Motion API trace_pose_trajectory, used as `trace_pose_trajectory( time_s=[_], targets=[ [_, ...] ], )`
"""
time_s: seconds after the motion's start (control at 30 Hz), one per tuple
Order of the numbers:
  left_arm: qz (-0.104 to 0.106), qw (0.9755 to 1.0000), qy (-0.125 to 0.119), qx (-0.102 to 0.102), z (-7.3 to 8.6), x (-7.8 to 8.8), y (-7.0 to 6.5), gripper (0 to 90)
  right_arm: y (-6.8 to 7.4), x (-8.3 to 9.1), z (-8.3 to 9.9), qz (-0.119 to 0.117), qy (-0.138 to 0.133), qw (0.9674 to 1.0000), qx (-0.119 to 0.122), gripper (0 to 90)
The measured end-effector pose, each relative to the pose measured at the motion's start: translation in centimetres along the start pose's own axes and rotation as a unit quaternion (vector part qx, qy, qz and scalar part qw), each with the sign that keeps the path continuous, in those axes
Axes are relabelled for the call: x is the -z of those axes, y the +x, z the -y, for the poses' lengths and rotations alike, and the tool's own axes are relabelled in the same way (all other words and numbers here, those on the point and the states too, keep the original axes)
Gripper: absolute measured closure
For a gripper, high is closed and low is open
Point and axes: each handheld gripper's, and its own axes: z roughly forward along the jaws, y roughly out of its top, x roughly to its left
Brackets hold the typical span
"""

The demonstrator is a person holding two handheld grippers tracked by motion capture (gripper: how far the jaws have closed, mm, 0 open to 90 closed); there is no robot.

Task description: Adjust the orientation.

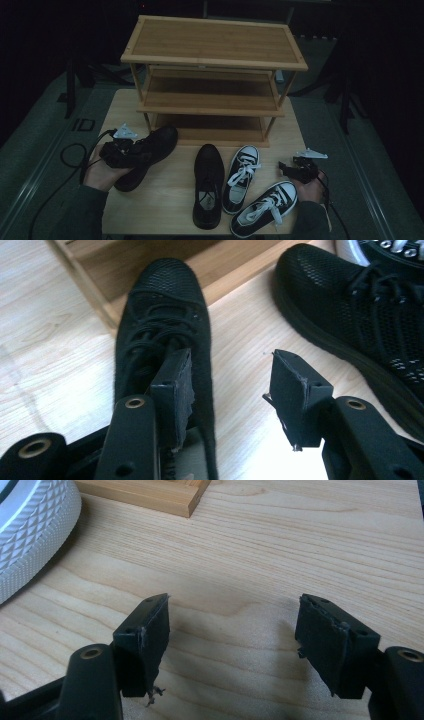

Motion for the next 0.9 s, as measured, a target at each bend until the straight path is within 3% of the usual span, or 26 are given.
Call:
trace_pose_trajectory(
  time_s=[0.2, 0.63, 0.9],
  targets=[
    [0.012, 0.9999, -0.004, -0.012, -0.1, -0.1, -0.9, 51.9, 0.0, 0.0, 0.0, 0.0, 0.0, 1.0, 0.0, 29.4],
    [0.047, 0.9988, -0.011, -0.006, -0.1, -1.6, -3.0, 51.1, 0.0, 0.0, 0.0, 0.0, 0.0, 1.0, 0.0, 29.4],
    [0.063, 0.9978, -0.003, -0.019, -0.5, -2.3, -4.6, 49.7, 0.0, 0.0, 0.0, 0.0, 0.0, 1.0, 0.0, 29.4]
  ],
)
